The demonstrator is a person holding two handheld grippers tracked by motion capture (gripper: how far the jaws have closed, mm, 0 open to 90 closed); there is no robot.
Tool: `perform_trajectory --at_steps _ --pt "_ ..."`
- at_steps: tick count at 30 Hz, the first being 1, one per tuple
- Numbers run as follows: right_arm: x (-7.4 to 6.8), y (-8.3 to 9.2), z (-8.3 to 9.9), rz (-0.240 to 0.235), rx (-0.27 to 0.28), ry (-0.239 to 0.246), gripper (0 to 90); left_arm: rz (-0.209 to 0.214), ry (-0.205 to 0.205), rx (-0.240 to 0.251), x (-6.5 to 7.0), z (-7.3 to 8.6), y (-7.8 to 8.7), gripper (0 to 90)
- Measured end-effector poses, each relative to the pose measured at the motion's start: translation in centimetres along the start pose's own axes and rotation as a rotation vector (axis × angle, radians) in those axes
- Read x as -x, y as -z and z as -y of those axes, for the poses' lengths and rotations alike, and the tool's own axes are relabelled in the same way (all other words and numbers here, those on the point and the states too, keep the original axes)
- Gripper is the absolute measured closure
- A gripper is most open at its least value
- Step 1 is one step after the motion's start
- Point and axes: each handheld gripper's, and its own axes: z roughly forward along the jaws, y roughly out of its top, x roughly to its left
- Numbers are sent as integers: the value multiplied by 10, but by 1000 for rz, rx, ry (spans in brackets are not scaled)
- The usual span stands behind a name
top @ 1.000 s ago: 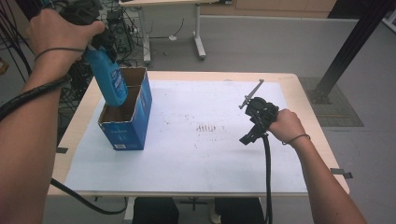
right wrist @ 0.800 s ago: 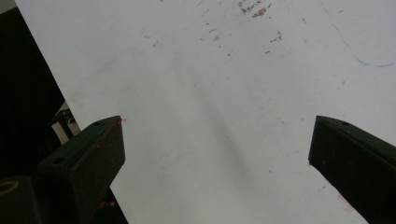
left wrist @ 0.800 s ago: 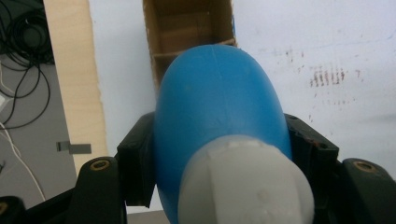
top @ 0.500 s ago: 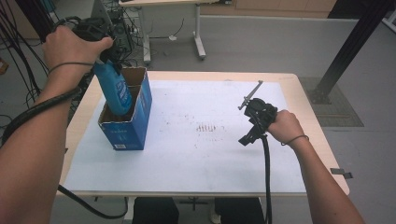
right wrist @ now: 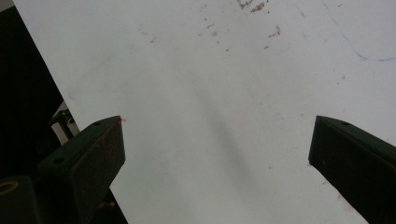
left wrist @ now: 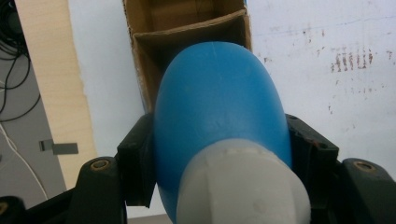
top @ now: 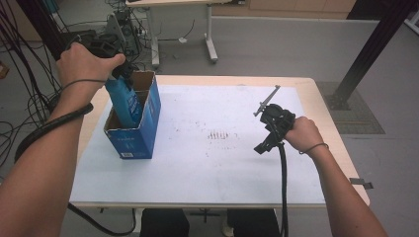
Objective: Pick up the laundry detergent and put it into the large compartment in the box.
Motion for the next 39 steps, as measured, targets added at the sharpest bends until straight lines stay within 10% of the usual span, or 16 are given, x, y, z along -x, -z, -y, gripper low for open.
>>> perform_trajectory --at_steps 39 --pt "0 -3 2 -3 2 -6 38 -24 -13 -84 -3 -7 -70 372"
